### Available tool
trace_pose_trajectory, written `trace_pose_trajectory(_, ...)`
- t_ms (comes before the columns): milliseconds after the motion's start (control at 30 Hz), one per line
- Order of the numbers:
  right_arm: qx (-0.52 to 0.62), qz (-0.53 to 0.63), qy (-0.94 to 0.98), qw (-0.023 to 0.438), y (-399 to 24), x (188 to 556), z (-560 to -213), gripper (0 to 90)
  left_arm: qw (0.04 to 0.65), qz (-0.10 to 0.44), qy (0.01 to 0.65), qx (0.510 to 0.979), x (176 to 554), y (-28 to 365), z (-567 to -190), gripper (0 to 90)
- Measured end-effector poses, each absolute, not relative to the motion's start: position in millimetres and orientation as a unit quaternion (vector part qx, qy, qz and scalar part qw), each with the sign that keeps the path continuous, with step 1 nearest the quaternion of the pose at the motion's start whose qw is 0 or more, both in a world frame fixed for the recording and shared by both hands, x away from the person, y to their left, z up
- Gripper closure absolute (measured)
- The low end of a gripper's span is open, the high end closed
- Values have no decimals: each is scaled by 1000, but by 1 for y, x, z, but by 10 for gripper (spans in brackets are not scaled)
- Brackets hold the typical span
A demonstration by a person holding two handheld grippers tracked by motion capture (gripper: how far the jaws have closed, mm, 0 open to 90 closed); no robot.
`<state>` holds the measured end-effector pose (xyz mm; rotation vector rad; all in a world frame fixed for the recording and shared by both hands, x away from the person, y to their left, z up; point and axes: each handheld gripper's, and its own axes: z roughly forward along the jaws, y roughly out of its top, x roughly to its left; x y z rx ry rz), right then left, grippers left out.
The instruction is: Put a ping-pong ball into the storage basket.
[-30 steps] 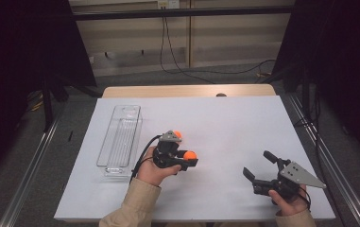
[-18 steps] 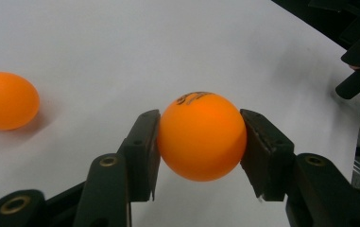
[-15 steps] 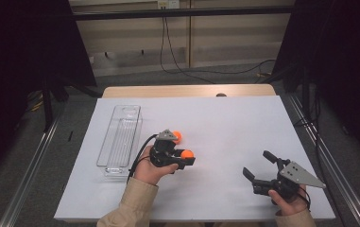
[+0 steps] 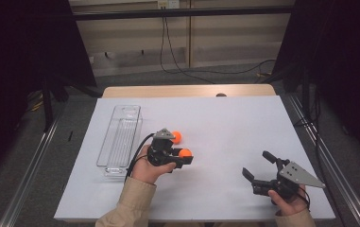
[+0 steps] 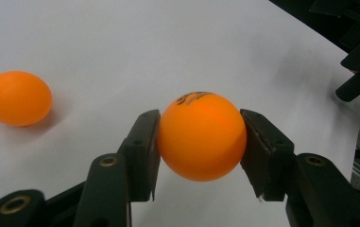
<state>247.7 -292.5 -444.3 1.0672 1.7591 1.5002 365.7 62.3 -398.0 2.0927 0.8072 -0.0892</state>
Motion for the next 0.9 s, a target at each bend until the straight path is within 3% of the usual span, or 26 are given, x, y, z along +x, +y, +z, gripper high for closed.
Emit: trace_pose_trajectory(900, 397, 564, 663, 292, -292, 248, -444, 50, 432, -36, 333, 837, 369, 74, -395, 509)
